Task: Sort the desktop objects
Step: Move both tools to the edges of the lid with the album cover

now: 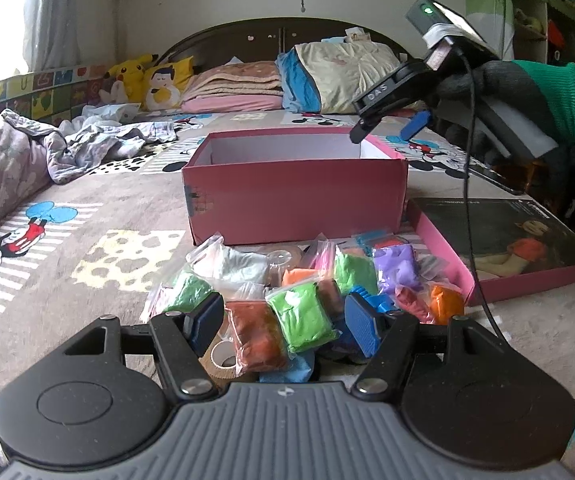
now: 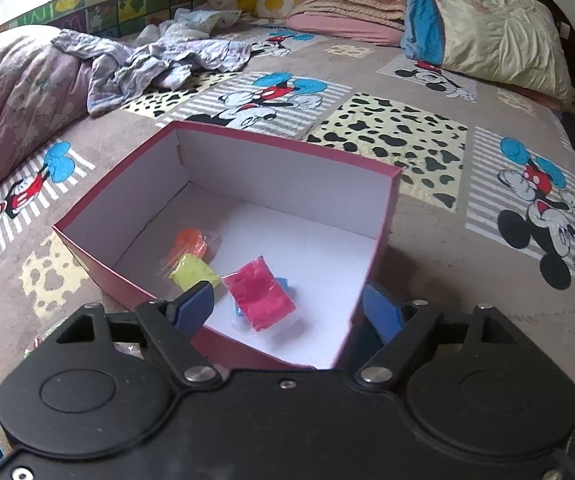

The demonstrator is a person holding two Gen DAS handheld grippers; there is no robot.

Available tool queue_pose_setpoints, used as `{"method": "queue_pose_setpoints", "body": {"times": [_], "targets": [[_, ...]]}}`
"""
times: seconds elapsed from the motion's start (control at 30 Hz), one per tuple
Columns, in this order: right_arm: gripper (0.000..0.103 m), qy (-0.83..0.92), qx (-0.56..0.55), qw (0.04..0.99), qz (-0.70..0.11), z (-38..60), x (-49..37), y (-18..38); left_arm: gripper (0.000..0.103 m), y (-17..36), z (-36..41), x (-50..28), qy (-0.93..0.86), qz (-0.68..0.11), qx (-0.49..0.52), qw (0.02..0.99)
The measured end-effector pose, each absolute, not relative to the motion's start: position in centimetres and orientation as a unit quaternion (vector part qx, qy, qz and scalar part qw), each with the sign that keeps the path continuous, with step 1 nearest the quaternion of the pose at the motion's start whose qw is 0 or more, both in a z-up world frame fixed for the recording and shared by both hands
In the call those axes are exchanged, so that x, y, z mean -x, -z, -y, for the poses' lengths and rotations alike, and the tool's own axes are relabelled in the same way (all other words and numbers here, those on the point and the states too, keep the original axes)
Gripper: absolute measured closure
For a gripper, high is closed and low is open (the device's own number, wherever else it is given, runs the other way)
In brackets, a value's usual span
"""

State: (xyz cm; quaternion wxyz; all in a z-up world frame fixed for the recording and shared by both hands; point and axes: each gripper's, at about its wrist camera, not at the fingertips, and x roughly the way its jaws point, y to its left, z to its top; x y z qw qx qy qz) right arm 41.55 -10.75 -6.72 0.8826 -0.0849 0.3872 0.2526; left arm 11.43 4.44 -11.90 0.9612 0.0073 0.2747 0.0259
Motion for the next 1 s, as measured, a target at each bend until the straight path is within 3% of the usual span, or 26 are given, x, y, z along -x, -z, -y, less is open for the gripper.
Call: {"method": "queue_pose_setpoints", "body": {"times": [0.17, 0.2, 0.23, 1.0], "targets": [[0.012, -0.244, 0.076, 0.886, -0.387, 12.9, -40.7, 6.4, 0.035, 11.6, -3.4, -12.3, -0.016, -0.281, -0.015, 0.959], [0.012, -0.244, 0.073, 0.886, -0.387, 13.6, -40.5, 6.4, 0.025, 11.5, -3.2, -12.5, -0.012, -0.282, -0.016, 0.959], [0.012, -0.244, 0.068, 0.886, -0.387, 14.2, -40.2, 6.4, 0.022, 11.5, -2.9, -12.7, -0.006, -0.282, -0.017, 0.959], [0.005, -0.117, -0.110, 0.922, -0.352, 38.1, -28.0, 10.3, 0.022, 11.0, 4.3, -21.8, 0.111, -0.298, -0.002, 0.948]]}}
